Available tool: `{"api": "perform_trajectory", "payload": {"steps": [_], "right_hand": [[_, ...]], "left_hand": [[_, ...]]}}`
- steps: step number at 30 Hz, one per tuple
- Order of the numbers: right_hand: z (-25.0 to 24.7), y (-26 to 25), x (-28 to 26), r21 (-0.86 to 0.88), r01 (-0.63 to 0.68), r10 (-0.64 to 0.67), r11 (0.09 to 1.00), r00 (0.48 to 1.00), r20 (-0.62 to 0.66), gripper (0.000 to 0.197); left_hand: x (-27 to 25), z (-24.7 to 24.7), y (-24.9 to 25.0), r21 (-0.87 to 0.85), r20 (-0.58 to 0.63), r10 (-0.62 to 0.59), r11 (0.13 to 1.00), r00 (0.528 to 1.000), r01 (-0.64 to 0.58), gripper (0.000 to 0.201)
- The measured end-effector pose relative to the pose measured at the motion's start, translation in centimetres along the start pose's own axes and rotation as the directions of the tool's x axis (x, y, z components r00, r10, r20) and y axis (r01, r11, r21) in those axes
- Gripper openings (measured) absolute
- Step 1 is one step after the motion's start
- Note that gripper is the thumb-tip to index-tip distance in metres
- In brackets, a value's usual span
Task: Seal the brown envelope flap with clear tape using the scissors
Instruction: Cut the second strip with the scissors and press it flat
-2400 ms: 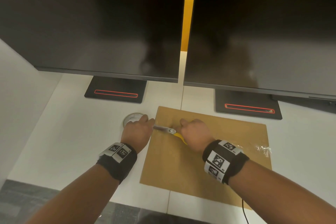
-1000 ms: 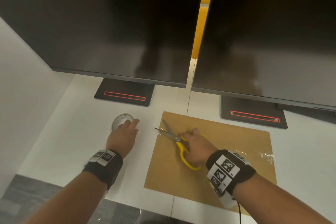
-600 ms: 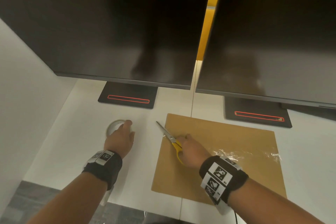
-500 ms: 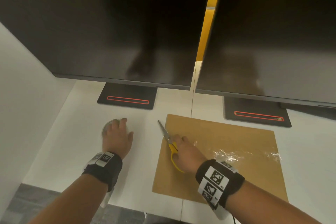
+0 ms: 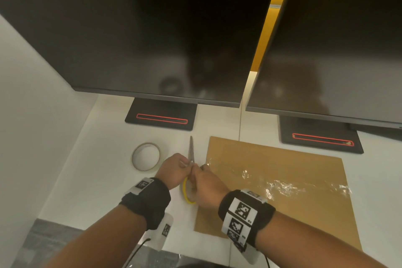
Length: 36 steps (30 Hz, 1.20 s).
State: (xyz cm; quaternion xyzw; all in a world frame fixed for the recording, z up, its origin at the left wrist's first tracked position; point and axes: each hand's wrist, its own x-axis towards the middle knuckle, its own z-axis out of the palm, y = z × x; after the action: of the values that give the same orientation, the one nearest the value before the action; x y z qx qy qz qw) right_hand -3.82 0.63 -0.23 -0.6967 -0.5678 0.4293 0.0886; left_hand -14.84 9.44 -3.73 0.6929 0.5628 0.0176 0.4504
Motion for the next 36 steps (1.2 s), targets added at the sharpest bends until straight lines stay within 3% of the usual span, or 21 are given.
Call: {"api": "perform_trajectory", "payload": {"steps": [12,15,18,20,22,26,30,33,36], "right_hand": [[0.7,-0.5,1.0,-0.106,0.136,-0.122,0.985,0.984,0.129,0.033],[1.0,-0.6,1.4,-0.150,0.138,-0.121,0.979,0.986,0.116,0.030],[1.1,-0.4,1.9,-0.215,0.148,-0.135,0.965,0.988,0.076,0.034],[1.0,-0.2,2.2,-0.247,0.156,-0.152,0.956,0.988,0.038,0.041],[1.0,0.0,2.4,-0.301,0.159,-0.160,0.940,0.987,0.022,0.044],[1.2,0.3,2.5,-0.355,0.169,-0.172,0.920,0.985,0.025,0.041],[1.8,0.3,2.7,-0.383,0.176,-0.195,0.907,0.981,-0.012,0.040],[1.8,0.4,2.6,-0.393,0.173,-0.203,0.903,0.979,-0.036,0.040],[1.3,1.2,1.6,-0.367,0.152,-0.211,0.918,0.969,-0.127,0.041]], "left_hand": [[0.0,-2.4,-0.9,0.328,0.039,0.096,0.939,0.995,-0.104,0.008],[-0.3,-2.3,-0.6,0.446,0.032,0.143,0.884,0.989,-0.142,0.010],[-0.9,-2.6,0.1,0.605,-0.068,0.253,0.779,0.965,-0.162,0.021],[-1.1,-3.4,0.2,0.705,-0.154,0.305,0.701,0.940,-0.111,0.028],[-1.1,-4.4,-0.5,0.738,-0.190,0.244,0.675,0.951,-0.026,0.042],[-0.9,-5.0,-2.2,0.680,-0.118,0.072,0.733,0.990,0.027,0.057],[-0.8,-4.5,-2.8,0.550,-0.077,0.072,0.835,0.994,-0.018,0.054],[-0.8,-4.3,-2.5,0.502,-0.075,0.053,0.865,0.996,-0.008,0.055],[-1.0,-4.1,-1.3,0.575,-0.170,0.244,0.811,0.955,-0.105,0.061]]}}
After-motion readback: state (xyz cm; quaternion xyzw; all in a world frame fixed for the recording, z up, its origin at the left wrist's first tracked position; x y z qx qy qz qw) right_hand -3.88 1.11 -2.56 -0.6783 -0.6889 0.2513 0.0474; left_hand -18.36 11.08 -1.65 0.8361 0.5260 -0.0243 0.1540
